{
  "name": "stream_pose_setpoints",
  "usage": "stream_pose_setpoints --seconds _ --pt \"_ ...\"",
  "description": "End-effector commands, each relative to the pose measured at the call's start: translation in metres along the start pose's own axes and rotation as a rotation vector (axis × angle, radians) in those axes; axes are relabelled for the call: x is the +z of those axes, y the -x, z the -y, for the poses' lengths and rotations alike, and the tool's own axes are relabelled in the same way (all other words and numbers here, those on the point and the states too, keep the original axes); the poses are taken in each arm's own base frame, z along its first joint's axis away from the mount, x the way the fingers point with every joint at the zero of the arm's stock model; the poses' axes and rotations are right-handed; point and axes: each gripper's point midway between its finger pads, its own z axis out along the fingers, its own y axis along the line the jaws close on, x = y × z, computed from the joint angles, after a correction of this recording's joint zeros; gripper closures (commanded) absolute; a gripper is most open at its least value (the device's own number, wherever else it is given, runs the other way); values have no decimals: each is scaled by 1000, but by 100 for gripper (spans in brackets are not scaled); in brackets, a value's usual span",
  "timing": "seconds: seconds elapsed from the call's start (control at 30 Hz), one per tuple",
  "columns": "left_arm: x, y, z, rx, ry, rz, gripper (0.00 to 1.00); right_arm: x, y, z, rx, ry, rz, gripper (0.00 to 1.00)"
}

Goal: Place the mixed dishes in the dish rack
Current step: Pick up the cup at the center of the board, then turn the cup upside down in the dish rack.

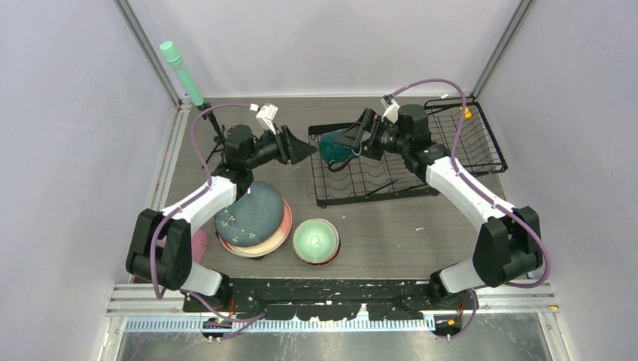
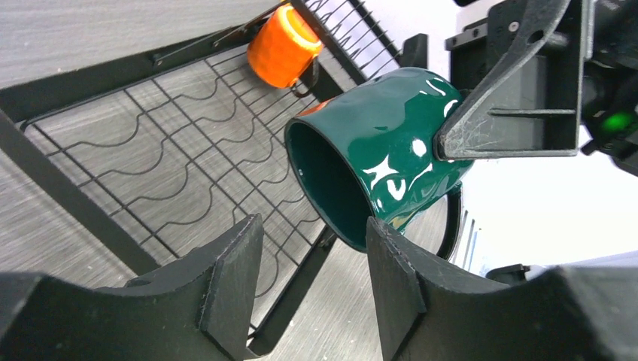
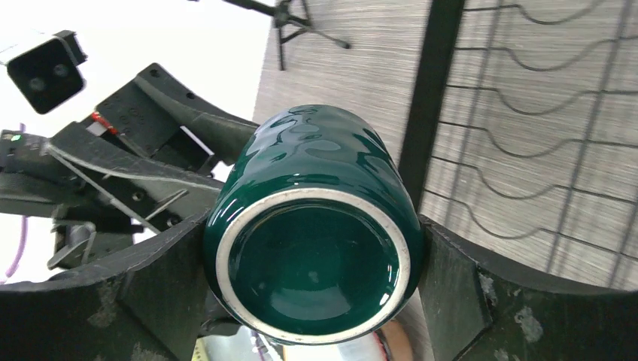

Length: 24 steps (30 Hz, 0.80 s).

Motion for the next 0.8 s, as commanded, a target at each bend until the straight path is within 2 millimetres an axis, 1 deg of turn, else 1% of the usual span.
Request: stream_pose_setpoints --seconds 0.0,0.2,0.33,0.47,0.6,0.77 --pt "4 -3 -9 6 50 -55 43 -12 30 0 -95 -88 109 71" --pt "1 -7 -10 15 66 -84 40 -19 41 39 -110 -286 157 71" --pt "-2 -15 -14 27 91 -122 34 -23 43 59 -117 -384 164 71" --pt "-3 -21 -19 47 116 -153 28 -27 46 77 -123 -473 177 71" --pt "-3 -25 -18 85 133 -173 16 -31 48 93 -139 -559 176 70" --pt "0 -31 -17 133 172 -205 9 -38 52 113 -151 -668 190 70"
